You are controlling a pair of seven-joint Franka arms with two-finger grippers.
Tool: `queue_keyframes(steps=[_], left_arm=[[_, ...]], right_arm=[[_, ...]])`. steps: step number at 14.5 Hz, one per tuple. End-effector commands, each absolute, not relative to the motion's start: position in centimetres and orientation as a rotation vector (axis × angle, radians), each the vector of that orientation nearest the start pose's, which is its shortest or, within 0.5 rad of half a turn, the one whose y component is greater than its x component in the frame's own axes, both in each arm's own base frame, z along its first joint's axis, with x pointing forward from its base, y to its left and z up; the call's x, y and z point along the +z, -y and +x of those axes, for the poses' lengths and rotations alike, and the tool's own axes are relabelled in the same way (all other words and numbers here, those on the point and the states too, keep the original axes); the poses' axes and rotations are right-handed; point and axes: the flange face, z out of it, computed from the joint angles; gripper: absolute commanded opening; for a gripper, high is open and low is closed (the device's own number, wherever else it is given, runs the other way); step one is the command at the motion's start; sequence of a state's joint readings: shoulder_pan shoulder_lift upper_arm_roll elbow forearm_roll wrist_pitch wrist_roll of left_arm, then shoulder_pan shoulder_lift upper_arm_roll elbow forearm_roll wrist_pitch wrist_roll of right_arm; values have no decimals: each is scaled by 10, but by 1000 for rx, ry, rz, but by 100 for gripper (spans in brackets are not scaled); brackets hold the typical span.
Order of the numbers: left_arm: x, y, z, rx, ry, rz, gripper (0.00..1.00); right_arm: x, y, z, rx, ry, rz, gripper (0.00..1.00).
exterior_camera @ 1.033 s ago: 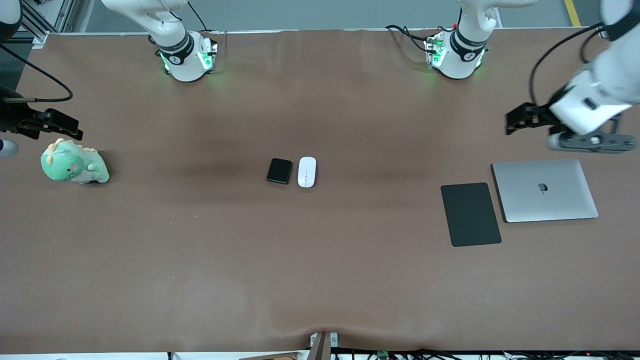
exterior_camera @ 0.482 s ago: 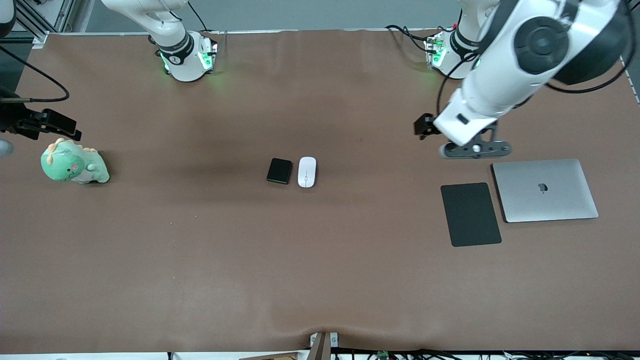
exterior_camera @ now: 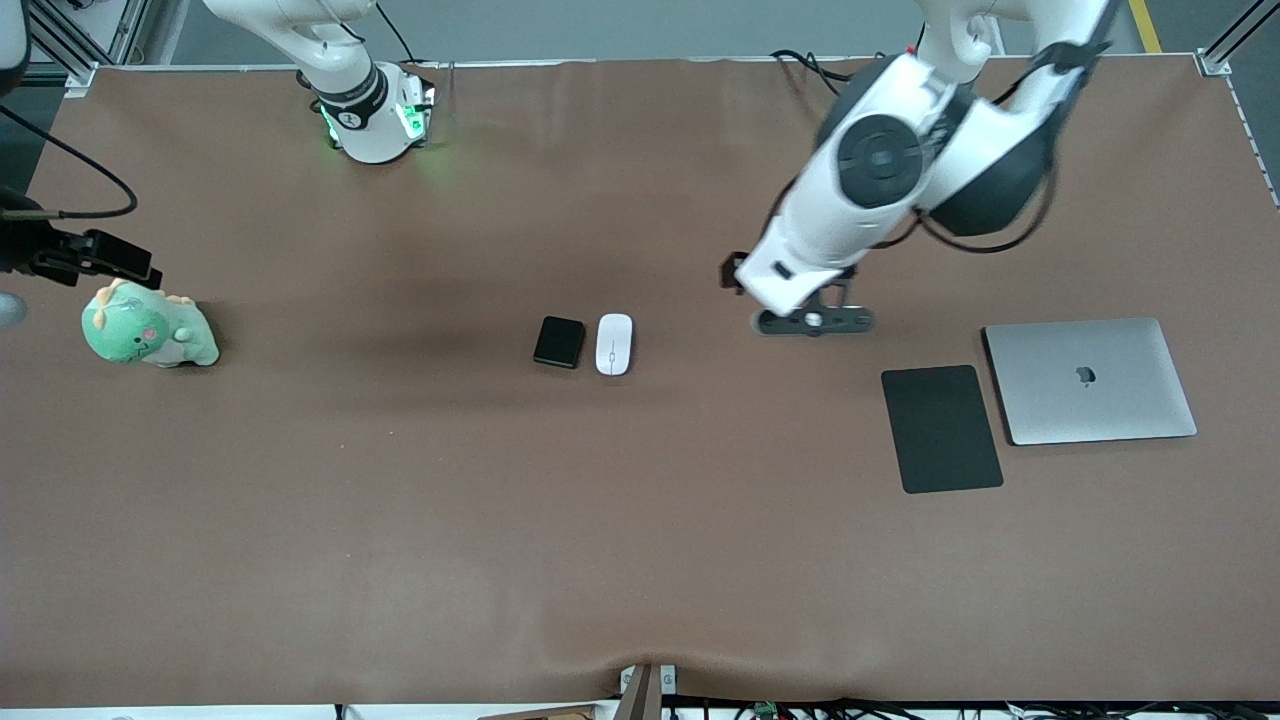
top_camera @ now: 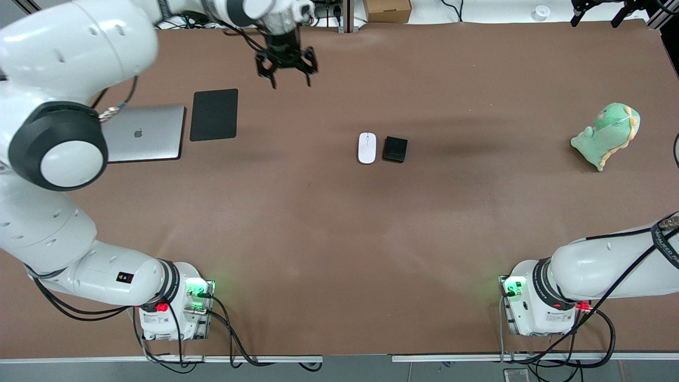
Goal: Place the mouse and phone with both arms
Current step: 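Move the left gripper to the white mouse while the right gripper reaches out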
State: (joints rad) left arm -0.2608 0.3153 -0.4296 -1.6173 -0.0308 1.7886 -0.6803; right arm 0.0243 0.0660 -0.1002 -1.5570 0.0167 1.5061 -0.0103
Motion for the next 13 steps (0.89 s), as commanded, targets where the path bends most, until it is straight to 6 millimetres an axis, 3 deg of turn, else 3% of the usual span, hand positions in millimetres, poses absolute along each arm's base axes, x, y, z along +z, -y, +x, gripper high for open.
queue_keyframes(steps=[1, 8, 10, 13], left_arm=[[447, 404, 496, 281, 58, -3190, 100], [426, 435, 493, 245, 114, -3236, 100], [418, 458, 484, 224, 62, -3262, 100], [394, 499, 467, 146, -96, -3224, 100]], right_arm=[[586, 44, 571, 184, -105, -3110, 100], [551, 47, 592, 211, -107, -3119, 100], [540, 45, 601, 200, -105, -3121, 100], [493, 38, 618, 288, -82, -3118, 100]])
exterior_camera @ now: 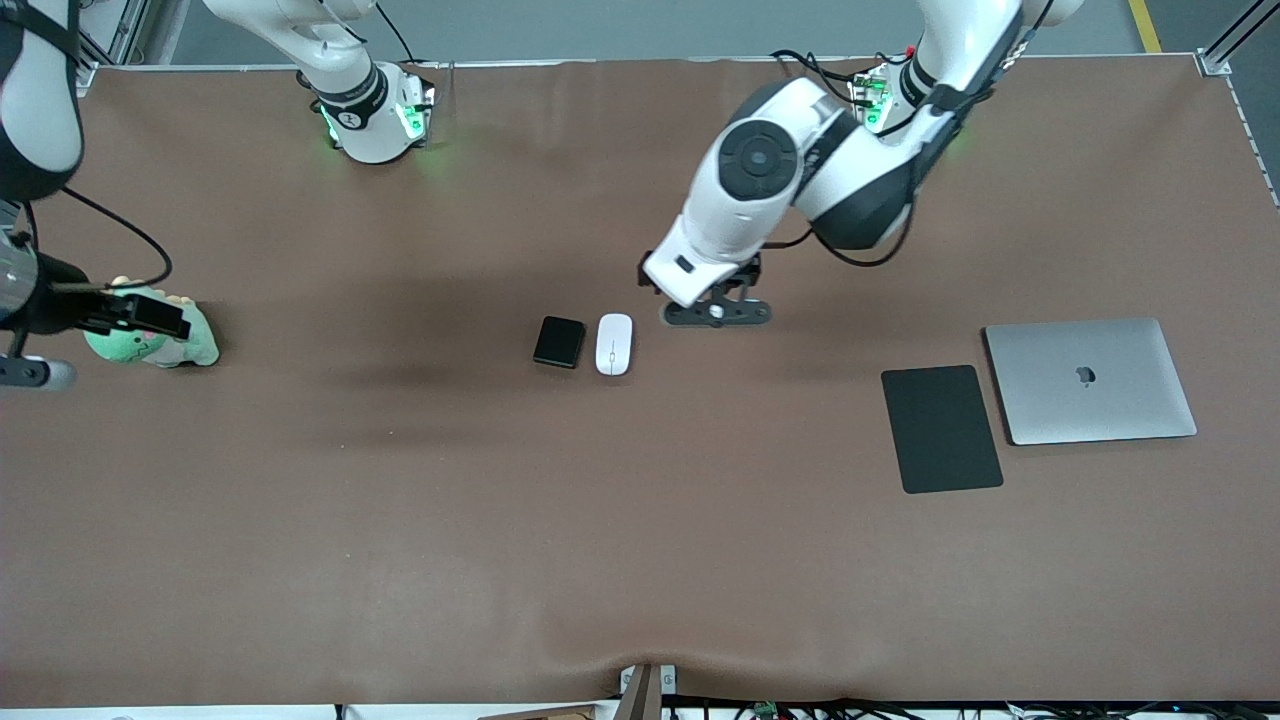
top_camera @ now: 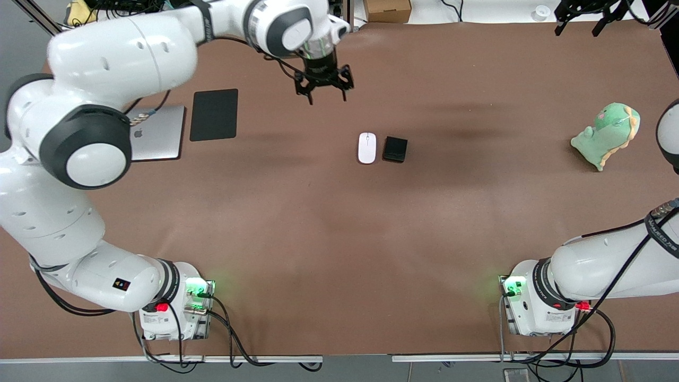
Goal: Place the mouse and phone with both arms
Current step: 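Move the left gripper to the white mouse while the right gripper reaches out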
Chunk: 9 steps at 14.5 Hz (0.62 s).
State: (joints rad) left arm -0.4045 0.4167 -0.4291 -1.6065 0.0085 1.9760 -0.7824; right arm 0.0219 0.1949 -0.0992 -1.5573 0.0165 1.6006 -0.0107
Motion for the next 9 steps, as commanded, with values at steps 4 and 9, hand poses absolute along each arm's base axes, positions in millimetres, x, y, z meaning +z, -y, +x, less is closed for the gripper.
queue_keyframes(steps=[4, 9], left_arm=[[364, 547, 462, 110, -99, -3263, 100], [306, 588, 436, -81, -158, -3235, 100]], right_arm=[[459, 23, 634, 298, -54, -3119, 100], [412, 21, 643, 383, -57, -3108, 100]])
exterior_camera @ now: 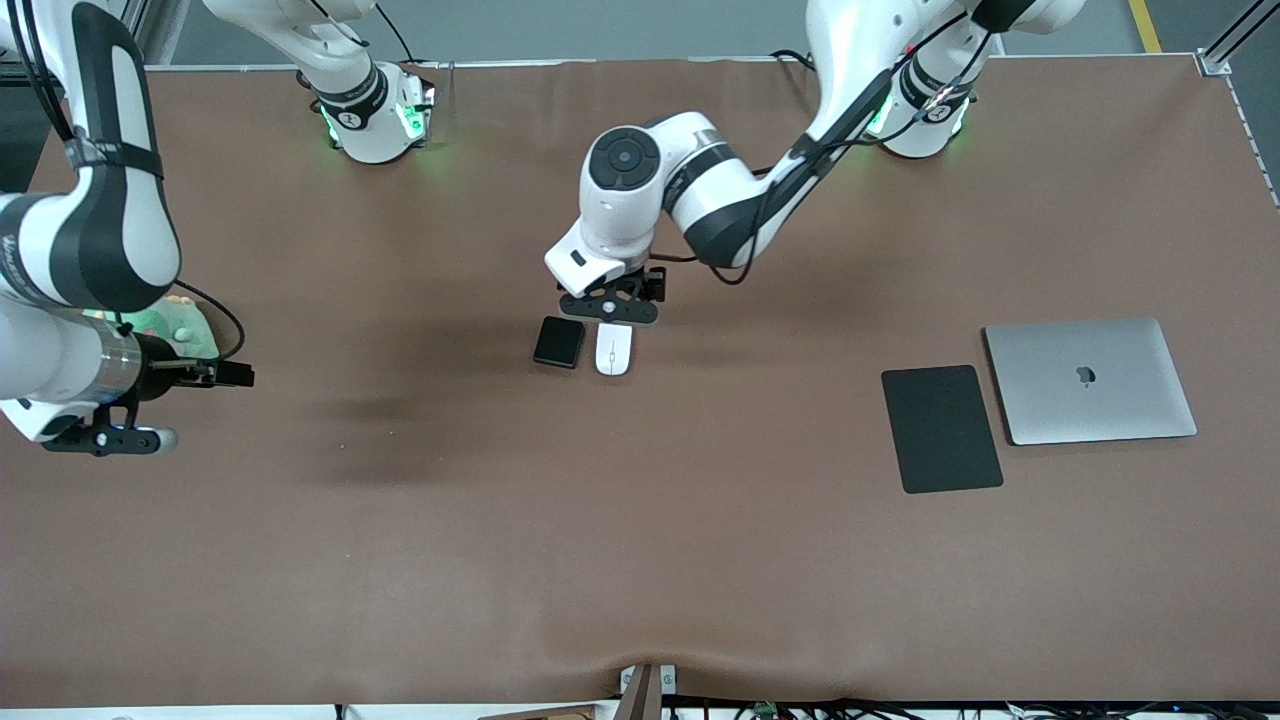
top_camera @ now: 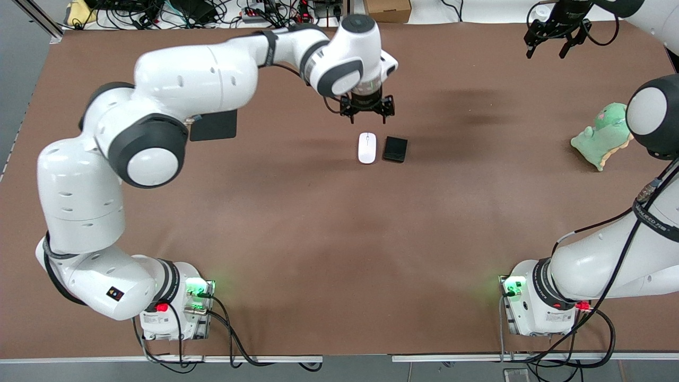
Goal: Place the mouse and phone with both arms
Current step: 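Move the left gripper to the white mouse while the right gripper reaches out, then grasp the white mouse with the left gripper while the right gripper approaches the phone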
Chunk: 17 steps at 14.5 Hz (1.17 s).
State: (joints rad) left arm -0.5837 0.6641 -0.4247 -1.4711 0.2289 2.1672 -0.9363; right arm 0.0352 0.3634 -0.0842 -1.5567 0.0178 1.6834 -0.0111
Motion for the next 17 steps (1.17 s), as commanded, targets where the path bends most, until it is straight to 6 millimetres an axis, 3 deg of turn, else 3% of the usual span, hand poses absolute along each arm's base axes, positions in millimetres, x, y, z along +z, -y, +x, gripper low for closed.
queue_keyframes(steps=[1, 4, 7, 10, 14, 17], left_arm=[[295, 592, 431, -97, -168, -3223, 100], [273, 592, 435, -131, -144, -3212, 100], [256, 584, 446, -163, -103, -3182, 100], [235, 589, 448, -172, 53, -3233, 100], [216, 597, 451, -198, 130, -3221, 100], [203, 594, 451, -215, 24, -3192, 100]], right_arm=[[404, 22, 645, 386, -60, -3109, 100], [378, 16, 647, 432, -57, -3098, 100], [360, -9, 646, 397, -31, -3085, 100], [325, -19, 644, 369, -46, -3057, 100], [314, -25, 643, 391, -52, -3056, 100], [300, -61, 634, 400, -138, -3076, 100]])
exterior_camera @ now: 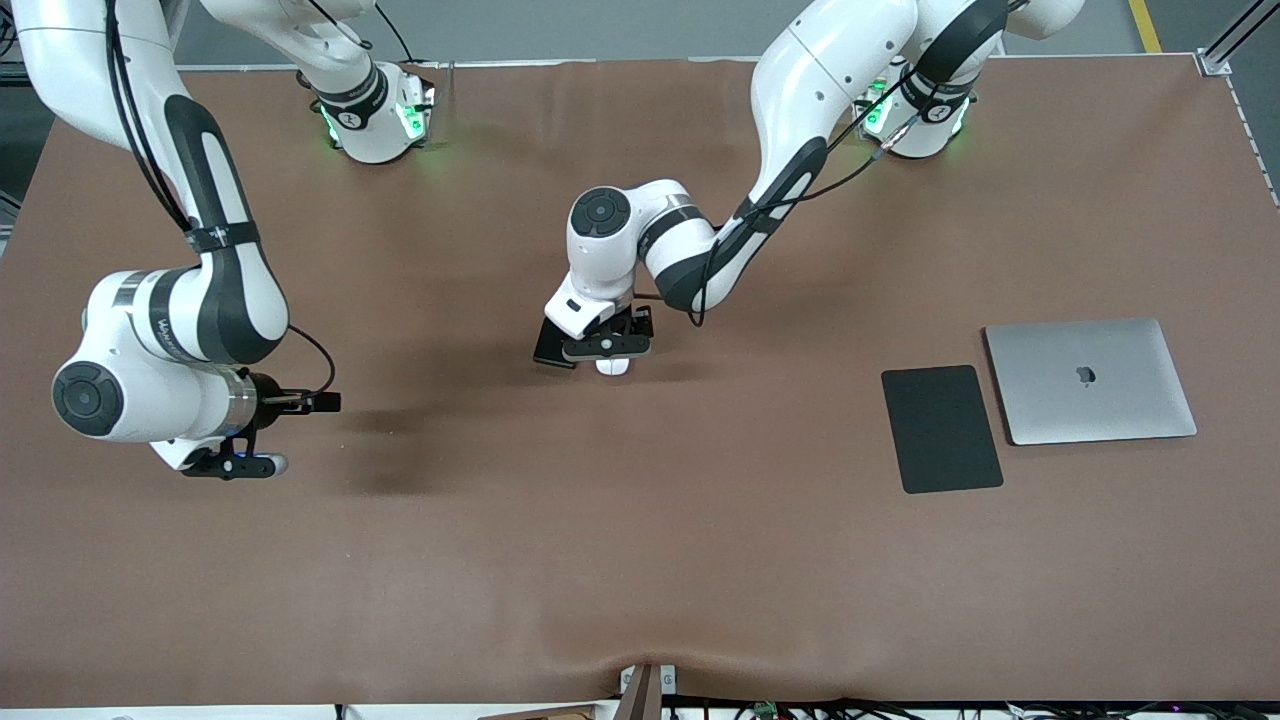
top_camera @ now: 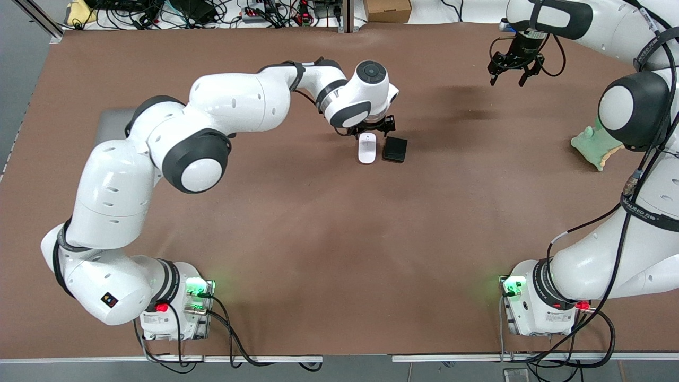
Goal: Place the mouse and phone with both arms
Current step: 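Grasp the white mouse with the left gripper while the right gripper approaches the phone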
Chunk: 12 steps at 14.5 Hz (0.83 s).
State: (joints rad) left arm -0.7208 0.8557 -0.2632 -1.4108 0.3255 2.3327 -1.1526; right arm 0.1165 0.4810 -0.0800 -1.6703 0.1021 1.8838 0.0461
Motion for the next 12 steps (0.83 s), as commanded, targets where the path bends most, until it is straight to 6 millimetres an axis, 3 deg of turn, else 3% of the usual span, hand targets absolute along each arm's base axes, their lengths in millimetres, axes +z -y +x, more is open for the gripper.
queue_keyframes(steps=[1, 6, 12], left_arm=[[199, 593, 451, -216, -7, -3187, 100], [182, 592, 449, -203, -19, -3186, 100], [171, 591, 448, -212, -42, -3180, 100]], right_arm=[[294, -64, 633, 393, -139, -3078, 100], [267, -86, 617, 382, -151, -3074, 100], [255, -112, 608, 418, -148, -3030, 100]])
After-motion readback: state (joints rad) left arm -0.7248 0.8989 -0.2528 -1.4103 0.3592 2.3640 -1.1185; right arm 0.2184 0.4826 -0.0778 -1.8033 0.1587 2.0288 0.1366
